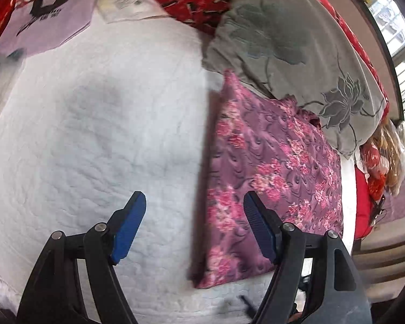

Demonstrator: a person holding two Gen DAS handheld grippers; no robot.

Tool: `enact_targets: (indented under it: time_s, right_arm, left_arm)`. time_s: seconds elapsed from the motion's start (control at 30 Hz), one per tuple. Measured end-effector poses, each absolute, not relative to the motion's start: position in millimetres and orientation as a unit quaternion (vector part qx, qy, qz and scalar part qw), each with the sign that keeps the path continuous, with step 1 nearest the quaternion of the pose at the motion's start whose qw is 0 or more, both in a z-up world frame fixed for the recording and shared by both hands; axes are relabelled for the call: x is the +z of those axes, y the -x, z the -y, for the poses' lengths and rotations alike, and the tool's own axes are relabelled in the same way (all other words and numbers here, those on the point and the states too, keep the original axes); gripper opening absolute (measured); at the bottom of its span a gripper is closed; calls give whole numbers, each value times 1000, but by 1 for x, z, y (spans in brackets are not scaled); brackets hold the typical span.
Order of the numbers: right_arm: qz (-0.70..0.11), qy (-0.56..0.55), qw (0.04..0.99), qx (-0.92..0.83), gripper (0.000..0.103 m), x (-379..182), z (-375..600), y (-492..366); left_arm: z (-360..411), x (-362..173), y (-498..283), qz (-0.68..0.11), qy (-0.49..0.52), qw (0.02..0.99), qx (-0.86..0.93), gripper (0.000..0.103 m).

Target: Fold small clothes

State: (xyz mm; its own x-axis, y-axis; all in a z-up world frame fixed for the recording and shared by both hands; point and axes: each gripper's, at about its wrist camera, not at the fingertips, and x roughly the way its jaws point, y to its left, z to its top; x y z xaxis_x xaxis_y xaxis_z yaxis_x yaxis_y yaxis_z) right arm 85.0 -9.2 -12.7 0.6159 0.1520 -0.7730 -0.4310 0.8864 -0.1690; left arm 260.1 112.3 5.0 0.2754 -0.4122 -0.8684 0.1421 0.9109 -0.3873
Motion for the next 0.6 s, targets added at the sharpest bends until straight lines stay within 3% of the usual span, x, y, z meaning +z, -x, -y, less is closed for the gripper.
enact_targets:
  time_s: [0.13,0.2,0.3,0.37,0.4,0.6]
  right_arm:
    - [-382,235,881,149,62,-28,-30,-102]
    - [-353,246,893,130,69,-30,-36,-111]
    - [-327,251,905,102,64,-32,-44,-132]
    - [-328,252,906,86,25,-35,-40,-145]
    - [-335,247,906,78,11,-35,-38,-150]
    - [-278,161,945,58,10,4,3,-130]
  left_arm:
    - [-119,-1,-268,-583,126,782,-180,75]
    - [-123,-2,-273,-585,135,778,-185,75]
    - [-123,-5,-286,-596,159,763,-194,75]
    - [-118,-10,-297,-608,184,743,-211,75]
    - [-116,-12,-301,-612,194,735,-218,75]
    - [-77,-27,-332,-640,235,688,-250,75]
